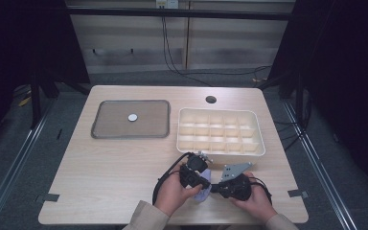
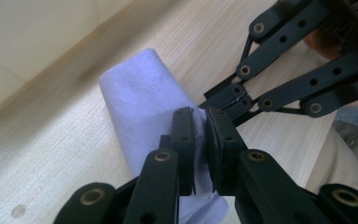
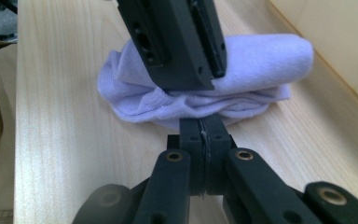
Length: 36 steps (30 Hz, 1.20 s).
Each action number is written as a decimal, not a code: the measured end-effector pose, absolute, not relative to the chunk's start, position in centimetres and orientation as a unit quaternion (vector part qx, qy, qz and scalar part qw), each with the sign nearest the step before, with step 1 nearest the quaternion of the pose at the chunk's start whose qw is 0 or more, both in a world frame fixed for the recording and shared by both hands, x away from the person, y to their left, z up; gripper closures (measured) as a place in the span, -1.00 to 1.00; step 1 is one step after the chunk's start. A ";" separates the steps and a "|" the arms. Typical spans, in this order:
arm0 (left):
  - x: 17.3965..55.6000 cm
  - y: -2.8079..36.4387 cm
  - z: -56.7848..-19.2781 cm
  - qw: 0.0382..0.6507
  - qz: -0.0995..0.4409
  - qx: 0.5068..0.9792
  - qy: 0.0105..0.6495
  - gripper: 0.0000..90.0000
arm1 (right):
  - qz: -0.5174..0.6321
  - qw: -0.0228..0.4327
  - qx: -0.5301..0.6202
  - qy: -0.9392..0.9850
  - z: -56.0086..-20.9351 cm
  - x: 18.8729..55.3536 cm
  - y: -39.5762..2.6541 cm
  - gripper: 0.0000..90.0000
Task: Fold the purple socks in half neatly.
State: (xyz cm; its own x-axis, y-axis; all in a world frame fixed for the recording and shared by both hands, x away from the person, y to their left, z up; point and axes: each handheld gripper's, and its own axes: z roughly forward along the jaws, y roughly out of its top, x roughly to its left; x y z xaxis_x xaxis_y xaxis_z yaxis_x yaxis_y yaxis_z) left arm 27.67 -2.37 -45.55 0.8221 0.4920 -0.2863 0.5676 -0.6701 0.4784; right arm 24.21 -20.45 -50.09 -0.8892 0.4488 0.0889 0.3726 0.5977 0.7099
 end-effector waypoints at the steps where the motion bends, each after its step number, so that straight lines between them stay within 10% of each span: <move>1: 27.6 -2.4 -45.7 0.282 -0.066 0.912 0.291 0.82 | 0.383 0.052 0.228 0.894 -50.0 24.2 -20.5 0.98; 36: 27.2 -2.4 -46.5 0.290 -0.055 0.913 0.280 0.83 | 0.392 0.075 0.280 0.873 -48.2 25.2 -22.8 1.00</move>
State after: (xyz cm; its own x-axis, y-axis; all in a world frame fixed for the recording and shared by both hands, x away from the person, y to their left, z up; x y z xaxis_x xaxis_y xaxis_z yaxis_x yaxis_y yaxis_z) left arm 27.16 -2.44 -46.55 0.8372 0.4793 -0.2635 0.5435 -0.6749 0.4991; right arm 25.20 -22.79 -48.19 -0.8321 0.5475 0.0886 0.4301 0.5362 0.7263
